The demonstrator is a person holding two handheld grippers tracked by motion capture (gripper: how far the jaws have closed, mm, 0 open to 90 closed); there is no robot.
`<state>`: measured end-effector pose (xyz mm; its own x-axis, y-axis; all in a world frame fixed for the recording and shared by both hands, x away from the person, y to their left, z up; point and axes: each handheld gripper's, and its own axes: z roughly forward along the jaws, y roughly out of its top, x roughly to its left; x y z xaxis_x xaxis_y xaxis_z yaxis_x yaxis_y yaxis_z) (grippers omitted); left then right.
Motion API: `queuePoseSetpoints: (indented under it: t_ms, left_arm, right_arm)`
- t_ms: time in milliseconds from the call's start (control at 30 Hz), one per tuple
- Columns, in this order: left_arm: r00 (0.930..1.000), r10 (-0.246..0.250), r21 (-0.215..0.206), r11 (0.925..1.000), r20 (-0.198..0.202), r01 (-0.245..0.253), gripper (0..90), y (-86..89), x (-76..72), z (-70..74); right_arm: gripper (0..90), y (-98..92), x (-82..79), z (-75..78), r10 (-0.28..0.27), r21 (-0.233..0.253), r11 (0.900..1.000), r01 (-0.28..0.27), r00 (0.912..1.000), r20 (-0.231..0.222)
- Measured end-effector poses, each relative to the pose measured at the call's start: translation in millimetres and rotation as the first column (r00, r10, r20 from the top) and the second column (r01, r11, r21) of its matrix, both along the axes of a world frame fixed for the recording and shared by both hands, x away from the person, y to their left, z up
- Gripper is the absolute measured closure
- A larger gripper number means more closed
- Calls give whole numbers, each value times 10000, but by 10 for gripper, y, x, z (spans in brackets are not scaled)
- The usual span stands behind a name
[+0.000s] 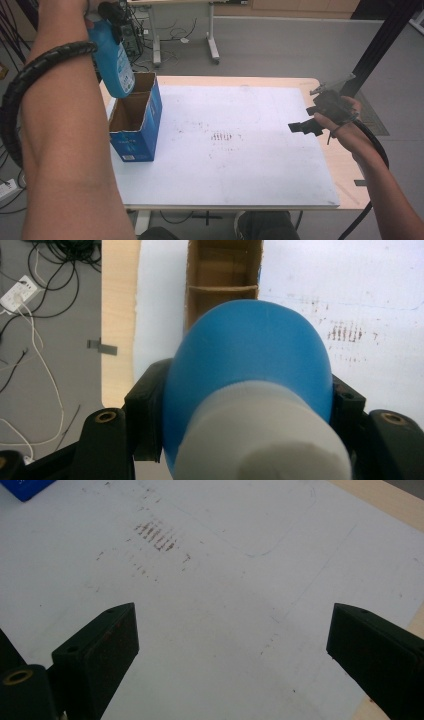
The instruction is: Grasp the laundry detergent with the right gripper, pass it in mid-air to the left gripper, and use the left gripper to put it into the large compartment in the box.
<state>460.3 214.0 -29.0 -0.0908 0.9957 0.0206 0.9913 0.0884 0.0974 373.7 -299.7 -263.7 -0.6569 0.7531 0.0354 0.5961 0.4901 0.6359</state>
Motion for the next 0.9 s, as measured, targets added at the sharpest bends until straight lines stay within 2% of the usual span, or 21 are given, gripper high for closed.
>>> queuePoseSetpoints:
  t_ms: [300,467,633,900]
  left_arm:
    - [9996,54,-14,10000,260,-54,364,68,14,-78]
    - [9996,125,-182,9998,244,-120,366,103,8,-124]
    - [9998,135,-127,9998,142,-133,367,128,13,-160]
    - [9995,236,-156,9996,215,-232,366,173,27,-238]
  right_arm:
    - [66,-26,3,-15,-111,-121,9999,111,9999,-17]
    - [66,-24,5,-30,-106,-165,9998,106,9999,-5]
    - [66,-11,10,-37,-63,-197,9998,63,10000,1]
    - [66,-6,13,-39,-71,-210,9998,72,10000,56]
